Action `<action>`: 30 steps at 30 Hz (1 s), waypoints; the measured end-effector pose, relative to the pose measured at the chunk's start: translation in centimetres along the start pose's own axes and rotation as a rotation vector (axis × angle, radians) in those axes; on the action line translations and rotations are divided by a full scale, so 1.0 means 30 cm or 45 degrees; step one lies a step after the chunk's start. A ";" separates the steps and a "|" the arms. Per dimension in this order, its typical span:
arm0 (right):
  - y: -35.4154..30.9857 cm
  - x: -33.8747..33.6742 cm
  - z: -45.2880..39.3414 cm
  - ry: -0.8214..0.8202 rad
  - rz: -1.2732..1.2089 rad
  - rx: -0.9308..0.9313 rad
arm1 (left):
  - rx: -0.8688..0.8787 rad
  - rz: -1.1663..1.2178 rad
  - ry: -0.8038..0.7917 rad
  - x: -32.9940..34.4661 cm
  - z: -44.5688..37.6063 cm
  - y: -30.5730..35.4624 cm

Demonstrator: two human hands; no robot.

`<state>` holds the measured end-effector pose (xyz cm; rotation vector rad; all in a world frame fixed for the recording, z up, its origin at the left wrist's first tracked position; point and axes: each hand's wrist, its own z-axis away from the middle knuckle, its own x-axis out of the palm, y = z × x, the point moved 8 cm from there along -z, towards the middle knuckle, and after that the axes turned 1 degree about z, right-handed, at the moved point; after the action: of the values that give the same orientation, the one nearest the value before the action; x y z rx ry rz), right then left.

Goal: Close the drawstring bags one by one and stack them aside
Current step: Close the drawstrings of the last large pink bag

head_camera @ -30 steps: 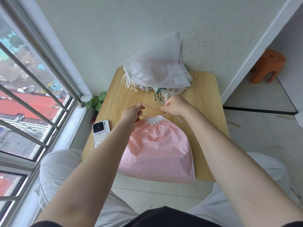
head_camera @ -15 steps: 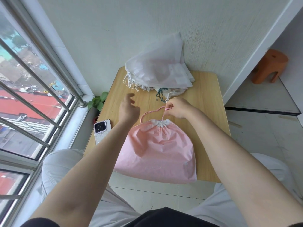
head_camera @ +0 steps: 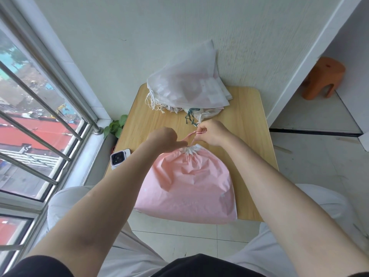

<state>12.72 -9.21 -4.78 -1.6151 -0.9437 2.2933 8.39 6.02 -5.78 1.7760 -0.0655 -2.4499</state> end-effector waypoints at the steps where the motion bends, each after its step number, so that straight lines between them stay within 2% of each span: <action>1: 0.000 0.000 0.001 0.005 0.003 0.007 | 0.000 0.109 -0.035 -0.002 0.001 0.001; 6: 0.005 0.015 -0.008 0.003 0.001 0.051 | 0.058 1.367 -0.237 -0.005 0.037 0.051; 8: 0.006 0.019 -0.011 0.005 -0.007 0.044 | 0.107 1.565 -0.285 0.001 0.047 0.071; 12: -0.002 0.019 -0.009 0.031 0.000 0.027 | 0.125 1.705 -0.336 0.031 0.048 0.081; 15: -0.009 0.021 -0.001 0.006 -0.002 0.038 | -0.010 1.699 -0.251 0.044 0.045 0.053; 19: -0.026 0.035 0.010 -0.101 0.019 0.024 | -0.278 1.483 -0.013 0.053 0.031 -0.030; 22: -0.058 0.025 0.010 -0.125 0.023 0.003 | -0.225 1.293 0.014 0.046 0.026 -0.019; 26: -0.082 0.013 0.007 -0.168 -0.147 0.052 | -0.050 1.094 -0.117 0.068 0.027 0.024; 28: -0.102 -0.015 0.006 -0.100 -0.336 0.056 | -0.026 0.969 -0.098 0.079 0.023 0.030; 30: -0.131 -0.051 0.007 -0.008 -0.689 0.016 | -0.073 1.001 -0.063 0.084 0.018 0.020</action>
<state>12.32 -6.97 -1.24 -1.1590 -1.1884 1.9222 7.15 5.10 -7.92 1.3071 -0.5700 -1.8874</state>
